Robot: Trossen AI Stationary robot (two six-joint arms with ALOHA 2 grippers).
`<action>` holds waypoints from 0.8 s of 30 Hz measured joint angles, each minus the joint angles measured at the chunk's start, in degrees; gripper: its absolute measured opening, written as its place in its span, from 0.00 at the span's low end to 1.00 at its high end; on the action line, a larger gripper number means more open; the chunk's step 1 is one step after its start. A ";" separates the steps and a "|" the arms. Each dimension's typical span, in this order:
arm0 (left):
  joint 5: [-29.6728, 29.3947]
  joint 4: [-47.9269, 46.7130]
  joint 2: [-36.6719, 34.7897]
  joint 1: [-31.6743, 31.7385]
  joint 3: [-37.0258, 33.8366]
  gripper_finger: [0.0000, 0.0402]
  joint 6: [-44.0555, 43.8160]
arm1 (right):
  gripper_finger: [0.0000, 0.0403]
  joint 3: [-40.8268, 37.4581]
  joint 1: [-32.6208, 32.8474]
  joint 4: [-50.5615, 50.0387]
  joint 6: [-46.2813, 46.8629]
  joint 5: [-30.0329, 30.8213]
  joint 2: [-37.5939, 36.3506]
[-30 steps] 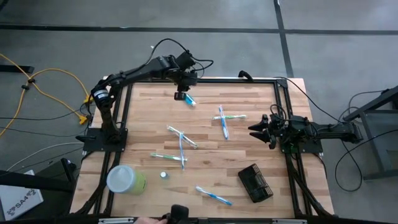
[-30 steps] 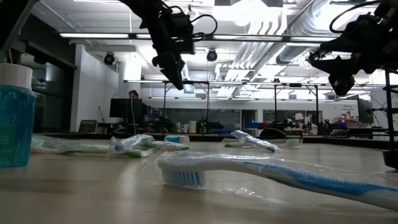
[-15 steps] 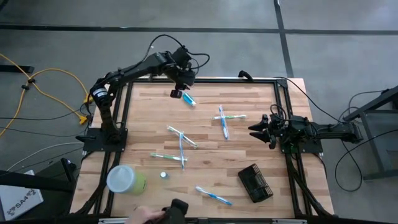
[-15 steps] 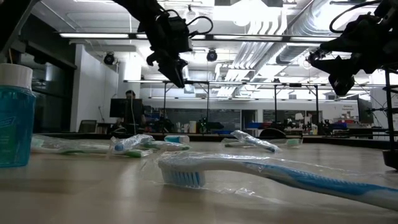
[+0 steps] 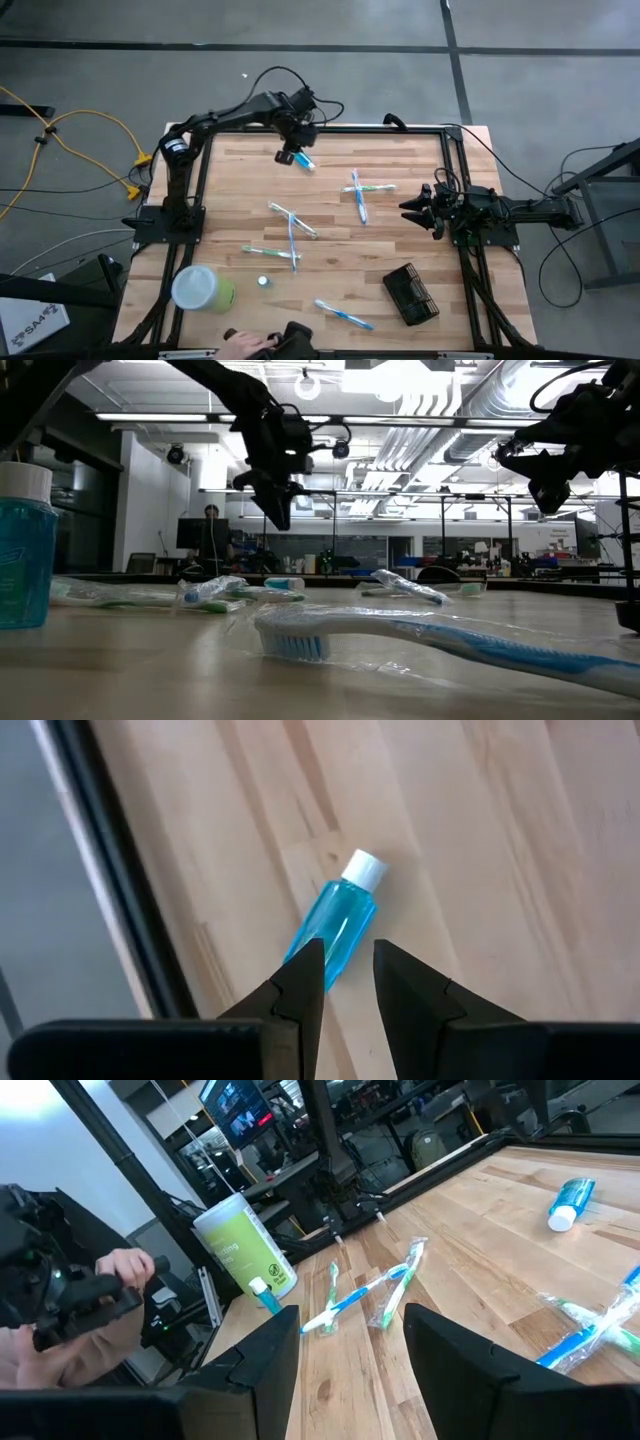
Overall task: Pick & Place toothbrushing station
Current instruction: Put the top blue mouthwash into the middle section of the of the black wire organizer
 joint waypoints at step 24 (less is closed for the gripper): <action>0.23 2.35 5.00 -2.65 0.02 0.21 0.35 | 0.43 0.02 0.00 -0.01 0.01 0.03 0.07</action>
